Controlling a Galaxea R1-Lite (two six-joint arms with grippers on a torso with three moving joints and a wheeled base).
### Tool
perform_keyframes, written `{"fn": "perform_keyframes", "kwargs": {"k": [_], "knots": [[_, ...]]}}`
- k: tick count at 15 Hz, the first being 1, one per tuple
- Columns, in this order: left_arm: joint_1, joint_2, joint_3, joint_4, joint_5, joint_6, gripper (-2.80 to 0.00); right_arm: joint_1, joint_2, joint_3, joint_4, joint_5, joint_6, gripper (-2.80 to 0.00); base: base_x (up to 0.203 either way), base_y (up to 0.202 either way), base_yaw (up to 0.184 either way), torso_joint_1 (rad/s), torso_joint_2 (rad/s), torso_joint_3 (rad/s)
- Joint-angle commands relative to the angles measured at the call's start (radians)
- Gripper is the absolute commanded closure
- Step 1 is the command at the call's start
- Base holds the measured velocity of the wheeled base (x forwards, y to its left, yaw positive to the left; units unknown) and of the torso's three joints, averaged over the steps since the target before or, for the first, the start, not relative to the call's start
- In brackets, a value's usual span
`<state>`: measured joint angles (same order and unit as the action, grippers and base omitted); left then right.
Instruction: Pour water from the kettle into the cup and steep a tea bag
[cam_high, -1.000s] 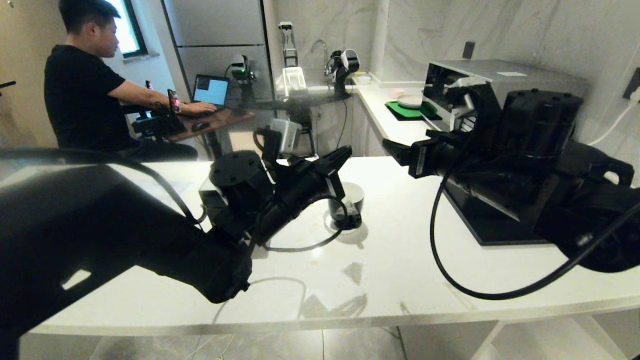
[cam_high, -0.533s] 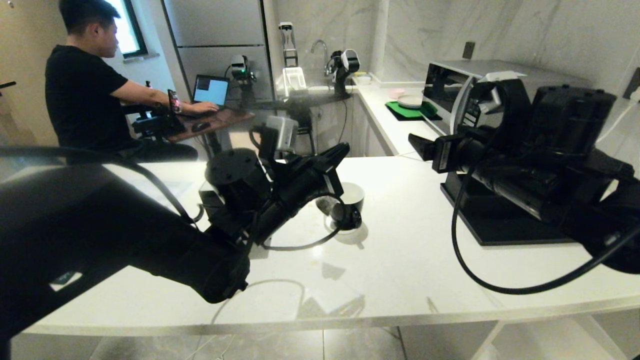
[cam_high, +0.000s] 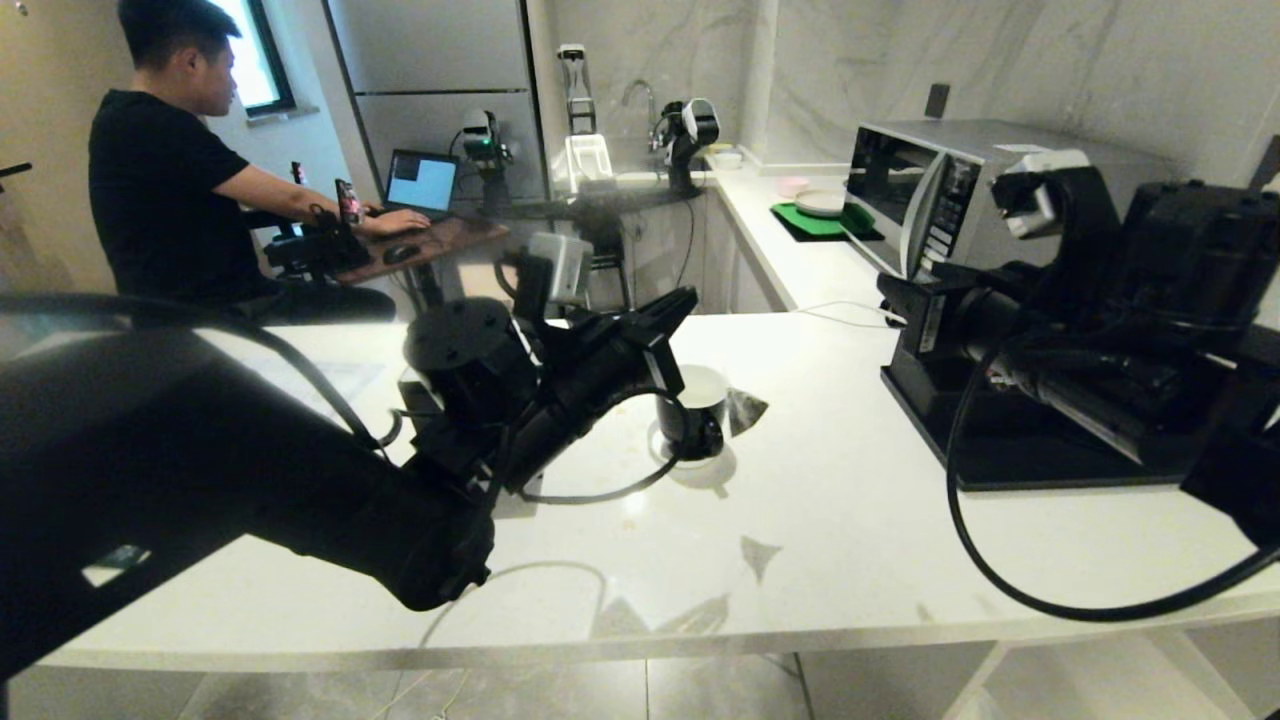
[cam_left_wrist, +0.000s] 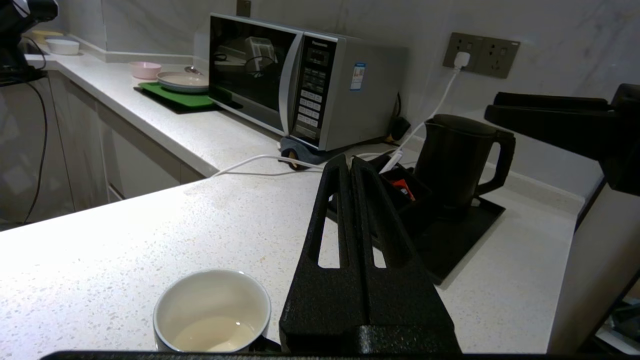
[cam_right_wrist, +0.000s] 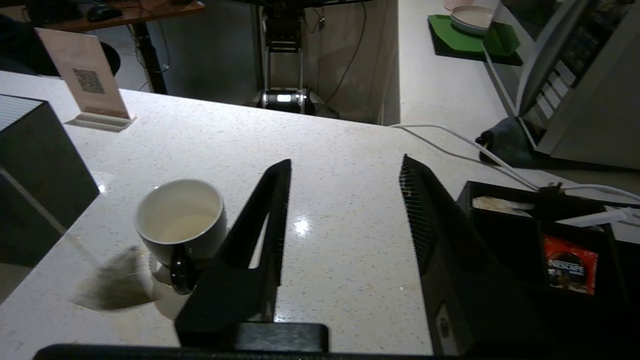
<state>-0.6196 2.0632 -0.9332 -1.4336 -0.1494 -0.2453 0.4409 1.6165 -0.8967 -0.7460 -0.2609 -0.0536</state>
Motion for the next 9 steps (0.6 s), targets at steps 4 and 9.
{"fn": "perform_keyframes", "kwargs": {"k": [4, 9], "knots": [[0.0, 0.0, -0.001, -0.008, -0.001, -0.002, 0.0, -0.048, -0.039, 0.048, -0.007, -0.017, -0.003, 0.0, 0.0, 0.0, 0.0, 0.0, 0.0, 0.0], [0.0, 0.009, 0.001, -0.008, -0.001, -0.002, 0.0, -0.096, -0.075, 0.156, -0.021, -0.038, -0.005, 0.0, 0.0, 0.0, 0.0, 0.0, 0.0, 0.0]]}}
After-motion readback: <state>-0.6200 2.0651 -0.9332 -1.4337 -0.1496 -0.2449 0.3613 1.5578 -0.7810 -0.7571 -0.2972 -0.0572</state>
